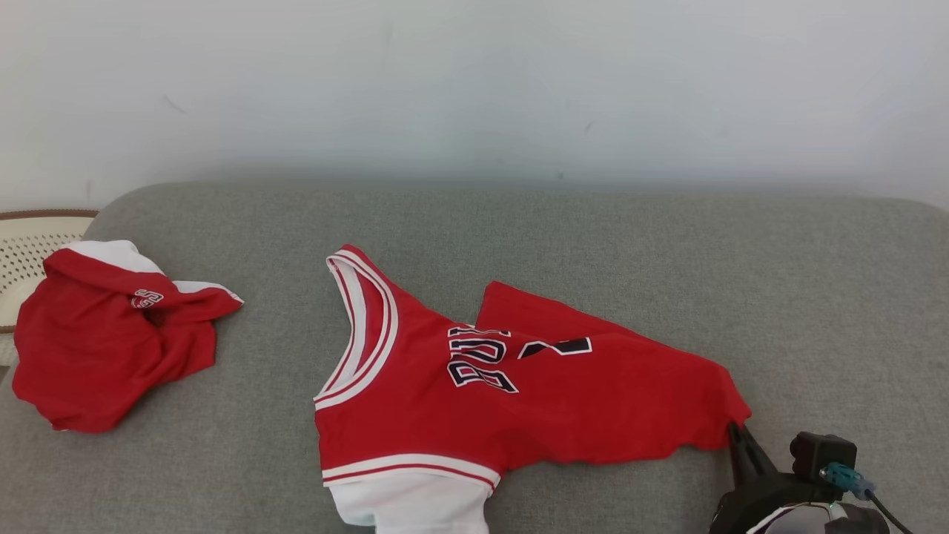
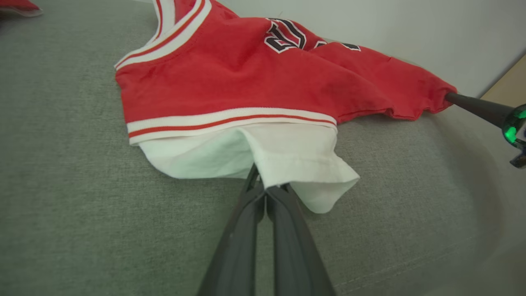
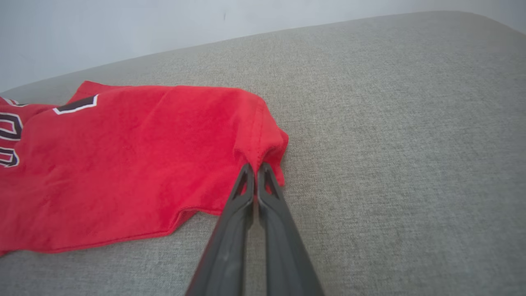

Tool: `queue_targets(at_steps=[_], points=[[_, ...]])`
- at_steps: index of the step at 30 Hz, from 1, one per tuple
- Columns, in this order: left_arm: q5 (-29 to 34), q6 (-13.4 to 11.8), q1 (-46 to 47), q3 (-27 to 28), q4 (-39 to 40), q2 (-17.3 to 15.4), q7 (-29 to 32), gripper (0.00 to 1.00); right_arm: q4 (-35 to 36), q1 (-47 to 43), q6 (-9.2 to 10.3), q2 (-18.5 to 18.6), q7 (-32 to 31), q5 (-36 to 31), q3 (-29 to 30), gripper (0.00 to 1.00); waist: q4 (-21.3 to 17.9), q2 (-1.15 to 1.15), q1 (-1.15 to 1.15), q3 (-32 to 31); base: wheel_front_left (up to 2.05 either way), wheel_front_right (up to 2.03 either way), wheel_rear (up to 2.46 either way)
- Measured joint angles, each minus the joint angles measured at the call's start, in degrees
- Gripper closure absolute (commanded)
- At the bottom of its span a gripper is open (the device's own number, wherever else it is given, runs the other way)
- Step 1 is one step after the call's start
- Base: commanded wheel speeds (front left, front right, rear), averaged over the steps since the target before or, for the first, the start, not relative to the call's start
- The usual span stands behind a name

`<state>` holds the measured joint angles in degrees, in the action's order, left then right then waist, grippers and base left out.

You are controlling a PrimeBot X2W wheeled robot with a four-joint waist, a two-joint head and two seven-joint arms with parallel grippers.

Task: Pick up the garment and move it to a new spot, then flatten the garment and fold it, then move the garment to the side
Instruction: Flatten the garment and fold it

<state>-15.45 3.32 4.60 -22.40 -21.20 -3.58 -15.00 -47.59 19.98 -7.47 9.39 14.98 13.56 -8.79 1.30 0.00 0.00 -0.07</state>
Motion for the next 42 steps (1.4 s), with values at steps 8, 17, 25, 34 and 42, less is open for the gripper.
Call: queue_targets(at_steps=[8,17,25,34,42], points=[[1.6,1.0,3.2,3.5,5.5,-4.4,0.1,1.0,10.1,-1.4,0.0,-0.1,-1.1,12.0,-6.9,1.0,-0.4,0.0,0.0,-0.3,0.0,0.0,0.0],[2.3,3.7,28.3,1.9,8.5,-13.6,9.0,1.0,15.9,15.7,0.0,2.5,-7.4,20.9,-9.9,1.0,-1.1,0.0,0.0,4.6,0.0,0.0,0.0],[-3.8,4.1,58.9,-6.2,3.4,-19.4,14.7,1.0,7.7,42.3,0.0,1.7,-11.9,26.7,-8.2,1.0,-2.3,0.01,0.01,12.5,0.0,0.0,0.0],[-10.6,4.1,85.2,-13.9,-12.4,-18.1,13.7,1.0,-8.0,65.9,0.0,0.1,-10.7,28.1,-3.0,1.0,-4.2,0.02,0.03,19.0,0.0,0.0,0.0],[-15.0,4.1,97.9,-15.9,-22.4,-14.5,11.3,1.0,-18.0,77.1,0.0,0.5,-6.8,24.5,-1.9,1.0,-6.1,0.01,0.01,17.9,0.0,0.0,0.0]])
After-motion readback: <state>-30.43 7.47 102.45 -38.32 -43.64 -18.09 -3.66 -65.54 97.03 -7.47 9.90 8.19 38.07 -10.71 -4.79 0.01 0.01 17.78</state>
